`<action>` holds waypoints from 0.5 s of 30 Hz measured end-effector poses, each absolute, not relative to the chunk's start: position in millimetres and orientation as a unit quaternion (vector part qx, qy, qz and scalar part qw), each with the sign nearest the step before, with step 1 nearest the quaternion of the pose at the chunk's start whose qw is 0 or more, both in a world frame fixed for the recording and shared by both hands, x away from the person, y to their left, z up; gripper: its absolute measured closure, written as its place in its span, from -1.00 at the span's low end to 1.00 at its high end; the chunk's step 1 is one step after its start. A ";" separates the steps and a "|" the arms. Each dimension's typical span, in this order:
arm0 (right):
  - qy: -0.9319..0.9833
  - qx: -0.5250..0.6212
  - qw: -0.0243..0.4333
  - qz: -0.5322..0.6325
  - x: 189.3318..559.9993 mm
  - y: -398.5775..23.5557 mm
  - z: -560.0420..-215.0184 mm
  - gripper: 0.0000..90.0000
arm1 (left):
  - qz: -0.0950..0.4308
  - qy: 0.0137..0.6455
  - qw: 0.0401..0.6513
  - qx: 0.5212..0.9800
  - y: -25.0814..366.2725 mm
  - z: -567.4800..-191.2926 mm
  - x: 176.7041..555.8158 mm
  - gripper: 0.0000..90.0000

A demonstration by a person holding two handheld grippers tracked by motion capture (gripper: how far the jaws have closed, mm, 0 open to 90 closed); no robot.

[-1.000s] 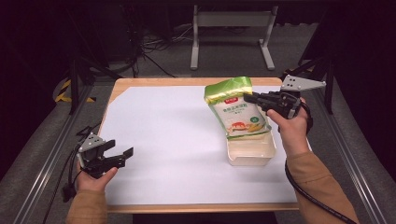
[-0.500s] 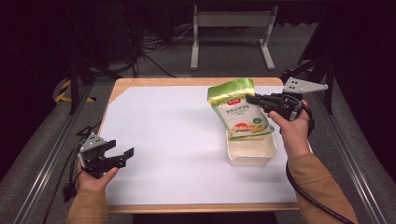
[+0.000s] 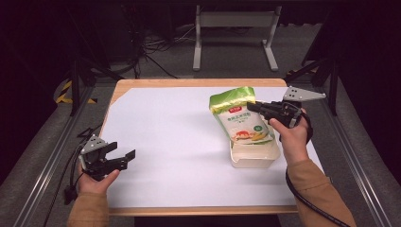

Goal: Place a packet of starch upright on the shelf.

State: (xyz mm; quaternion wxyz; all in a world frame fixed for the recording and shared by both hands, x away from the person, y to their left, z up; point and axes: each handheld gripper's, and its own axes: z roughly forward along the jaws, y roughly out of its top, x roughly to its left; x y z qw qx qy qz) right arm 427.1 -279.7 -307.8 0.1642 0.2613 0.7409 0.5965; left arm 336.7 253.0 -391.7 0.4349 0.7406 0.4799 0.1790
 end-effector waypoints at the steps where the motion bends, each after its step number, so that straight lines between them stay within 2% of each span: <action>1: 0.741 0.261 0.164 0.597 427.1 -279.7 -307.8 0.93 | 0.178 0.481 0.435 0.740 252.5 -392.0 336.7 -0.53; 15: 0.727 0.259 0.166 0.614 421.1 -295.5 -321.9 0.93 | 0.176 0.482 0.436 0.739 252.3 -392.8 336.8 -0.53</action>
